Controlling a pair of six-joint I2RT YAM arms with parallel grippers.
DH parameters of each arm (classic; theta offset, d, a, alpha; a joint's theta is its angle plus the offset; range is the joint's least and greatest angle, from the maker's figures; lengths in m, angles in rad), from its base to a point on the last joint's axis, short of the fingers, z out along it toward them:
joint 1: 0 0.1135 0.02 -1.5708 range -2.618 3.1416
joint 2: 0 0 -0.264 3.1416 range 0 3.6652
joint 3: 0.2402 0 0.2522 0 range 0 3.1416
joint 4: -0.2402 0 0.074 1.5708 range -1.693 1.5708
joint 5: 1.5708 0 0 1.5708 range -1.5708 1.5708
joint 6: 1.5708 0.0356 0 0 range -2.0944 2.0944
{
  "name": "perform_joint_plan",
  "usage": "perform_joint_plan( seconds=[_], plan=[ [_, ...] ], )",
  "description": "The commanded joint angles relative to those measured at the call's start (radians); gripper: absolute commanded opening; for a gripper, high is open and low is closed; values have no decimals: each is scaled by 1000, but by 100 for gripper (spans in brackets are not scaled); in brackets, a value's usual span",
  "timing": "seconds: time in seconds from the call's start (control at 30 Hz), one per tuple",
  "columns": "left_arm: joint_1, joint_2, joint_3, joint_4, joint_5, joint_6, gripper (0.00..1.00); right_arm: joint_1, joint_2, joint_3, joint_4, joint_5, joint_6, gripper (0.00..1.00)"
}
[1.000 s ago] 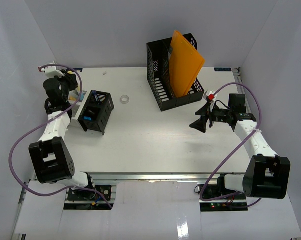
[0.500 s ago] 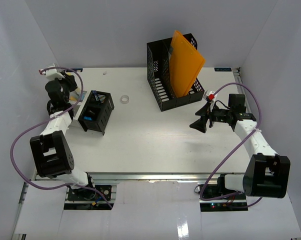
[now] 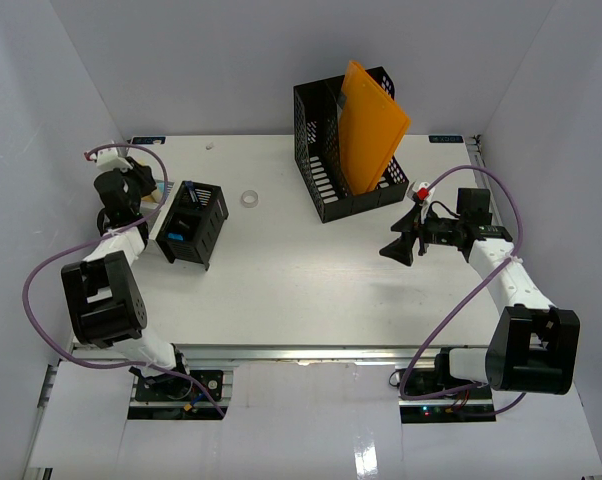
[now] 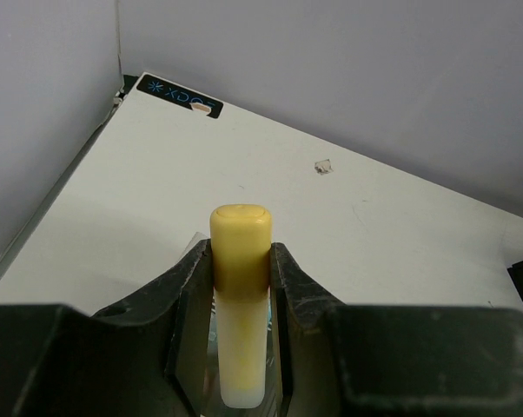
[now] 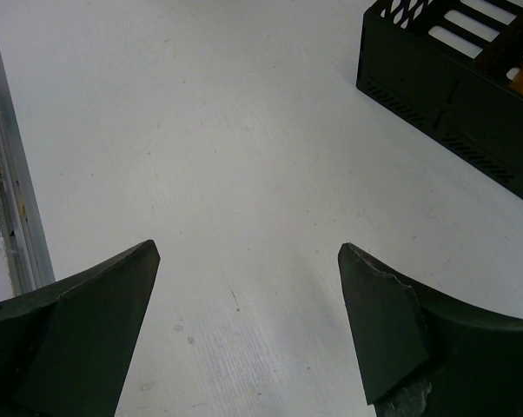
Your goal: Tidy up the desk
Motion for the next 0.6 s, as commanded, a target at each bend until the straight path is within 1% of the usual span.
perform_joint_plan(
  seconds=[0.0,0.03,0.07,0.1,0.13,0.2,0.27,0.4,0.5,0.57],
  plan=[
    [4,-1,-9,23,45,7,21,-7,4,5,-7,-23,-7,90],
    [4,-1,-14,22,53,5,30,-7,4,5,-7,-23,-7,90],
    [4,-3,-19,19,58,5,47,-6,4,5,-7,-23,-8,90],
    [3,-7,-25,16,61,3,61,-6,4,5,-7,-23,-8,90],
    [2,-16,-30,9,61,0,69,-7,4,5,-7,-23,-8,90],
    [4,-33,-31,-9,66,0,80,-7,4,4,-7,-24,-8,90],
    [4,-59,-29,-23,91,-17,88,-7,3,5,-8,-25,-8,90],
    [-5,-87,25,-105,146,-71,95,-7,0,5,-9,-26,-8,90],
    [-36,-94,90,-212,198,-91,96,-7,-2,5,-11,-29,-10,90],
    [-79,-95,139,-270,229,-94,94,-7,-5,5,-11,-30,-10,90]
  ],
)
